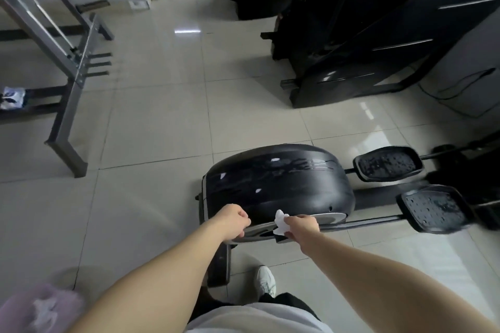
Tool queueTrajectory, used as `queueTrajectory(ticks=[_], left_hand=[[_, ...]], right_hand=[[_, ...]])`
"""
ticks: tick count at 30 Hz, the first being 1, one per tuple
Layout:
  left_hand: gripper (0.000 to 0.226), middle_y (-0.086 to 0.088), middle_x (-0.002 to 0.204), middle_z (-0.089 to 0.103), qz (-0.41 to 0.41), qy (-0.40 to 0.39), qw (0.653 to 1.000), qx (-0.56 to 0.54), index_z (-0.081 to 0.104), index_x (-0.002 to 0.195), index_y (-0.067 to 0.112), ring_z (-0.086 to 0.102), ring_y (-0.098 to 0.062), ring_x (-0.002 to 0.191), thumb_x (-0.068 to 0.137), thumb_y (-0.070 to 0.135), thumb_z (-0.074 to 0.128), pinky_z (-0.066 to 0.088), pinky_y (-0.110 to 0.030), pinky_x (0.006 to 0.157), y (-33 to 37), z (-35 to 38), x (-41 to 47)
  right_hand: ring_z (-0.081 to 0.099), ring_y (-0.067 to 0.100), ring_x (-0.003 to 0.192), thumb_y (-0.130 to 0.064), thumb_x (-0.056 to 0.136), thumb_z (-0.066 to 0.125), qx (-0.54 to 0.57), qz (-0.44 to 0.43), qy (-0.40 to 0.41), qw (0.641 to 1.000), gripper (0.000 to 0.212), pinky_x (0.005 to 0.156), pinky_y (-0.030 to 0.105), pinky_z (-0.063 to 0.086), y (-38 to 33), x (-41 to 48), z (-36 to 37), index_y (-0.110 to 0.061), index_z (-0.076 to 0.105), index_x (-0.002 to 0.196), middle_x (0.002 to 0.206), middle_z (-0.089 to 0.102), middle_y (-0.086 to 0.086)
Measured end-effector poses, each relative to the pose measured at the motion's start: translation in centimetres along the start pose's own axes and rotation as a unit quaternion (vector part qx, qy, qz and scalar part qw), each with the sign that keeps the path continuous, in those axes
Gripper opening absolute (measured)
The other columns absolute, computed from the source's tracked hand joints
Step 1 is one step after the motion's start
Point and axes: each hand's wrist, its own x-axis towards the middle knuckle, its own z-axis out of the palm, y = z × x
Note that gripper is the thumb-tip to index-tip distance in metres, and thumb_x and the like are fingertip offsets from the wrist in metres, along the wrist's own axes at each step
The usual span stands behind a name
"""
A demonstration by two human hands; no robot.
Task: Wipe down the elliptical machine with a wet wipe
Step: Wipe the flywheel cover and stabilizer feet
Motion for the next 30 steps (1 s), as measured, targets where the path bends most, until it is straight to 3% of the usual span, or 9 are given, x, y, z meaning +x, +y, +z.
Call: queueTrajectory(ticks=[2, 5, 8, 9, 13, 15, 17, 22, 30], left_hand=[[0.008, -0.008, 0.097, 0.073, 0.019, -0.011, 1.0, 0.008, 0.064, 0.102, 0.024, 0.065, -0.014, 0.076, 0.097, 0.027, 0.057, 0.057, -0.03, 0.071, -1.0, -1.2, 0.3], [0.012, -0.007, 0.088, 0.068, 0.055, -0.039, 0.997, 0.032, 0.065, 0.105, 0.017, 0.059, -0.012, 0.064, 0.098, 0.022, 0.057, 0.049, -0.024, 0.057, -2.8, -3.1, 0.4], [0.011, -0.006, 0.094, 0.07, 0.099, -0.077, 0.99, 0.062, 0.066, 0.104, 0.015, 0.065, -0.012, 0.072, 0.098, 0.019, 0.058, 0.052, -0.025, 0.064, -5.0, -4.4, 0.4], [0.011, -0.008, 0.097, 0.071, 0.112, -0.091, 0.987, 0.07, 0.067, 0.103, 0.015, 0.067, -0.013, 0.076, 0.097, 0.018, 0.058, 0.055, -0.028, 0.07, -5.7, -4.6, 0.2], [0.012, -0.008, 0.094, 0.072, 0.142, -0.117, 0.977, 0.109, 0.068, 0.1, 0.016, 0.071, -0.02, 0.089, 0.096, 0.015, 0.056, 0.058, -0.034, 0.084, -7.8, -3.7, -0.7], [0.014, -0.006, 0.092, 0.072, 0.153, -0.132, 0.972, 0.119, 0.067, 0.098, 0.018, 0.072, -0.02, 0.089, 0.096, 0.016, 0.054, 0.059, -0.039, 0.089, -8.4, -2.5, -1.5], [0.015, -0.005, 0.093, 0.073, 0.163, -0.151, 0.965, 0.139, 0.067, 0.1, 0.019, 0.072, -0.017, 0.087, 0.097, 0.017, 0.053, 0.06, -0.04, 0.089, -8.9, -1.2, -2.5], [0.014, -0.001, 0.097, 0.072, 0.169, -0.154, 0.958, 0.175, 0.066, 0.098, 0.021, 0.073, -0.014, 0.085, 0.098, 0.018, 0.052, 0.061, -0.042, 0.088, -9.5, 1.4, -4.3], [0.011, -0.002, 0.096, 0.072, 0.19, -0.124, 0.951, 0.21, 0.065, 0.099, 0.025, 0.073, -0.015, 0.087, 0.097, 0.019, 0.055, 0.061, -0.044, 0.089, -9.4, 5.3, -6.6]], right_hand=[[0.064, 0.027, 0.076, -0.017, 0.092, 0.068, 0.015, -0.011, 0.03, 0.999, 0.023, 0.099, 0.042, 0.056, 0.3, -0.9, 1.1, 0.006, 0.069, 0.092, 0.061, 0.063, 0.003], [0.071, 0.03, 0.087, -0.019, 0.093, 0.068, 0.05, -0.013, 0.063, 0.997, 0.019, 0.098, 0.044, 0.057, 1.5, -3.4, 3.1, -0.002, 0.067, 0.084, 0.078, 0.07, 0.01], [0.072, 0.028, 0.085, -0.012, 0.095, 0.067, 0.118, 0.005, 0.106, 0.987, 0.017, 0.08, 0.035, 0.063, 3.9, -6.2, 5.2, 0.001, 0.069, 0.106, 0.103, 0.07, 0.017], [0.071, 0.027, 0.08, -0.01, 0.095, 0.066, 0.147, 0.02, 0.121, 0.982, 0.017, 0.073, 0.031, 0.063, 4.9, -7.4, 5.8, 0.0, 0.067, 0.109, 0.103, 0.069, 0.015], [0.072, 0.034, 0.091, -0.01, 0.096, 0.068, 0.214, 0.049, 0.169, 0.961, 0.016, 0.086, 0.037, 0.061, 8.5, -11.3, 7.9, -0.004, 0.061, 0.082, 0.099, 0.066, 0.015], [0.072, 0.036, 0.095, -0.009, 0.094, 0.069, 0.241, 0.053, 0.187, 0.951, 0.014, 0.084, 0.036, 0.062, 10.3, -12.4, 8.2, -0.003, 0.063, 0.084, 0.105, 0.067, 0.018], [0.073, 0.035, 0.093, -0.011, 0.094, 0.069, 0.262, 0.056, 0.197, 0.943, 0.009, 0.087, 0.038, 0.062, 12.1, -13.2, 8.1, -0.003, 0.064, 0.093, 0.106, 0.068, 0.017], [0.075, 0.032, 0.087, -0.012, 0.091, 0.072, 0.322, 0.057, 0.189, 0.926, 0.009, 0.092, 0.043, 0.06, 16.0, -13.9, 6.9, -0.006, 0.066, 0.089, 0.099, 0.072, 0.014], [0.073, 0.032, 0.092, -0.006, 0.085, 0.081, 0.437, 0.034, 0.168, 0.883, 0.019, 0.089, 0.039, 0.062, 20.2, -13.2, 4.4, -0.001, 0.066, 0.096, 0.105, 0.07, 0.018]])
